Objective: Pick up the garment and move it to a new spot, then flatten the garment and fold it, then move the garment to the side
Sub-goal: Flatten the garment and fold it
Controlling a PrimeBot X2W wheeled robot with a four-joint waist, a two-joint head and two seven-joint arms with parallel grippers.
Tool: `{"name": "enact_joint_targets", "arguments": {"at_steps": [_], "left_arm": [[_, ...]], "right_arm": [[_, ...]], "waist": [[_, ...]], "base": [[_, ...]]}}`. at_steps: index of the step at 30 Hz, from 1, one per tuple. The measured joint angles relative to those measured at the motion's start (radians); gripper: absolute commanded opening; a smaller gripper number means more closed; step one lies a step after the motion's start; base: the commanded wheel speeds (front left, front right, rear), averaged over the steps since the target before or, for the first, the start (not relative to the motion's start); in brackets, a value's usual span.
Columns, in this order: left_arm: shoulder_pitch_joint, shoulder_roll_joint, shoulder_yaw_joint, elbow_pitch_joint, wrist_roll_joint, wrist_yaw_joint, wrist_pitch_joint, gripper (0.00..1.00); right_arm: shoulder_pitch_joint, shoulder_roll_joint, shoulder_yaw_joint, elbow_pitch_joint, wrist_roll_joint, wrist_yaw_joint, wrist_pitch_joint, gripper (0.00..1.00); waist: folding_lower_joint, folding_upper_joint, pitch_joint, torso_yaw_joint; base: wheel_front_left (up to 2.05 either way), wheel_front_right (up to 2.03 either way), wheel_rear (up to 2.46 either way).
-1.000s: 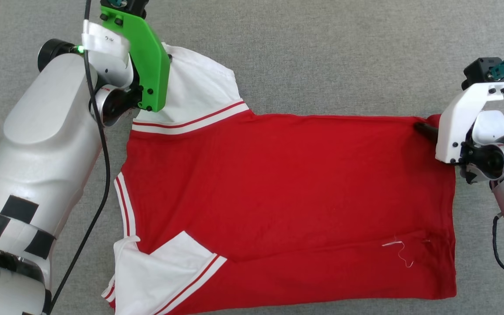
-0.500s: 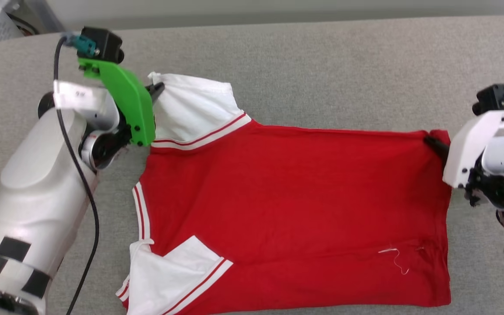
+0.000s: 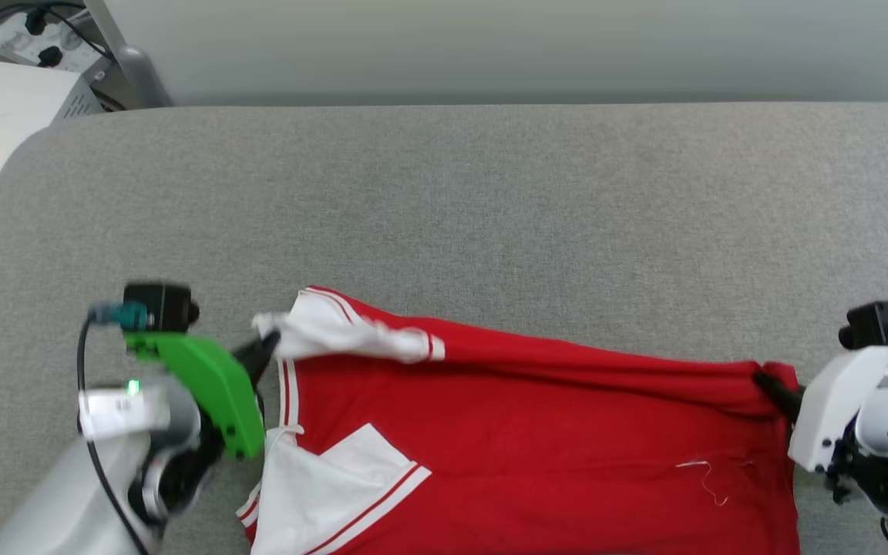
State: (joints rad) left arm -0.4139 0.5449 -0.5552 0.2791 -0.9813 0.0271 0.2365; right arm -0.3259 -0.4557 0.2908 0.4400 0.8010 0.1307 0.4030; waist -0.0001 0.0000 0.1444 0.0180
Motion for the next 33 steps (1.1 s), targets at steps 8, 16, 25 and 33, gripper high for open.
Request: {"name": "enact_joint_targets", "arguments": {"at_steps": [8,16,25,33], "left_arm": [[0.314,0.017,0.029,-0.150,-0.094,0.093,-0.044,0.00],[0.452,-0.016,0.029,-0.152,-0.182,0.104,-0.051,0.00],[0.430,-0.066,0.016,-0.040,-0.163,0.037,-0.130,1.00],[0.360,-0.067,0.044,-0.067,-0.045,0.023,-0.296,1.00]], "right_arm": [[0.155,0.042,-0.083,-0.028,-0.027,0.001,-0.022,0.00],[0.257,0.102,-0.152,-0.035,-0.057,0.001,-0.046,0.00],[0.315,0.162,-0.199,-0.074,-0.098,0.001,-0.118,1.00],[0.383,0.176,-0.264,-0.201,-0.144,0.001,-0.128,1.00]], "waist": [[0.0000,0.0000,-0.046,0.007],[0.0000,0.0000,-0.081,0.005],[0.0000,0.0000,-0.102,0.001],[0.0000,0.0000,-0.121,-0.003]], "base": [[0.00,0.00,0.00],[0.00,0.00,0.00],[0.00,0.00,0.00],[0.00,0.00,0.00]]}}
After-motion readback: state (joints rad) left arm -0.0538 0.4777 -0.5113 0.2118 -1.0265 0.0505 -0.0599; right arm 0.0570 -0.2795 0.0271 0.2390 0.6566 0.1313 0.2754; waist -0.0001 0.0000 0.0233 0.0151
